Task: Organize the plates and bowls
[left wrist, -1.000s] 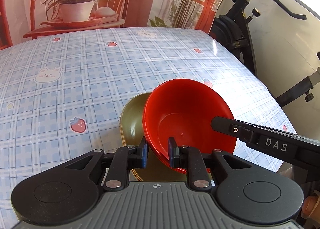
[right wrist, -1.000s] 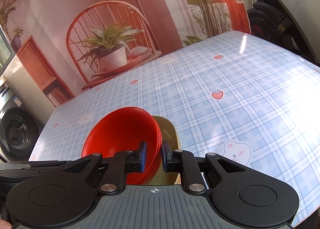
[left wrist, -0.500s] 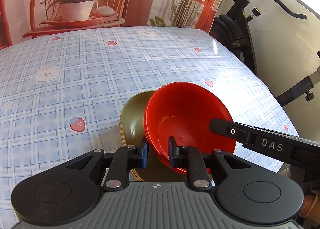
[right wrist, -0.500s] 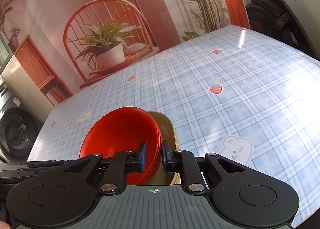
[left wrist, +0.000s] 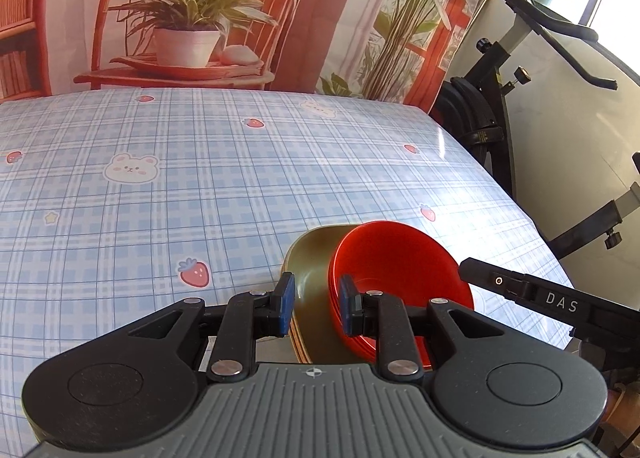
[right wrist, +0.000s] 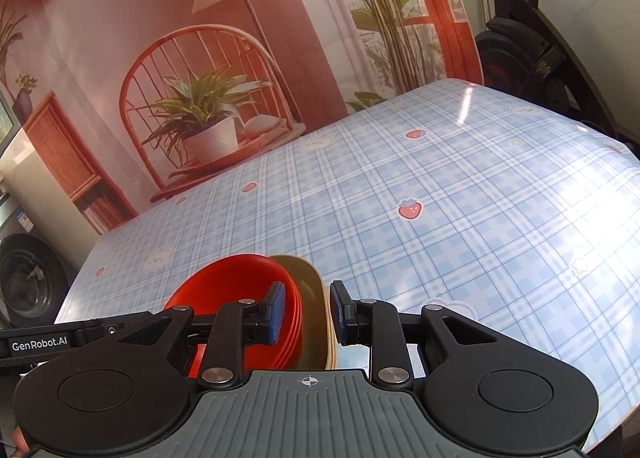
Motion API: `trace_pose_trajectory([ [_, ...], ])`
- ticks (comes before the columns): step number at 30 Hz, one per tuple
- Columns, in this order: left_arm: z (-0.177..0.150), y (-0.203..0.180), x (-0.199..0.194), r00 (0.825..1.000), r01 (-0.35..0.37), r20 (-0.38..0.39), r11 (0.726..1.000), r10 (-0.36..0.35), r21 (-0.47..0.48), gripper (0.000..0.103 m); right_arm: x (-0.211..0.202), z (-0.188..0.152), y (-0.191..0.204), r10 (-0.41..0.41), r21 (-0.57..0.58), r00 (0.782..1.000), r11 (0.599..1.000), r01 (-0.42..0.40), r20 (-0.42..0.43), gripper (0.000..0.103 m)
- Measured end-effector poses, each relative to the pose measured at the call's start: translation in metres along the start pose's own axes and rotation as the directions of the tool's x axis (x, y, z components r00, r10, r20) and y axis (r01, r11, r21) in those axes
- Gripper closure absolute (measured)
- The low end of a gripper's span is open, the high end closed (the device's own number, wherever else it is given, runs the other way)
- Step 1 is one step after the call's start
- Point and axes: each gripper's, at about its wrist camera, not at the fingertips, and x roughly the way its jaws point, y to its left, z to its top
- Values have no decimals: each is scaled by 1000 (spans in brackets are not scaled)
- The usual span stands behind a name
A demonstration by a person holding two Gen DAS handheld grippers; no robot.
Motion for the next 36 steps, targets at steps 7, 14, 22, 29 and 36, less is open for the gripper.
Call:
trace_pose_trajectory([
  [7,-10,8,0,999,7,-33,1000,-7,-16,79,0,-4,-13,-29,-7,999,1000,29,-18,79],
  [14,-12,8,4,999,6,-46,1000,-7,-15,79,3,-10,-14,-31,-13,999,999,31,-37,79],
  [22,1,-3,-25,991,-116,70,991,111,68,76,-7,-2,-4,-26,-54,1000,998,25,-6,78],
  [29,8,-15,-74,963,-177,218,980,155,85,37,-41,7,21,3,-163,998,987,7,63,47],
  [36,3,-28,-113,938,-220,290,972,187,83,18,-83,20,42,40,-238,990,971,-7,134,10],
])
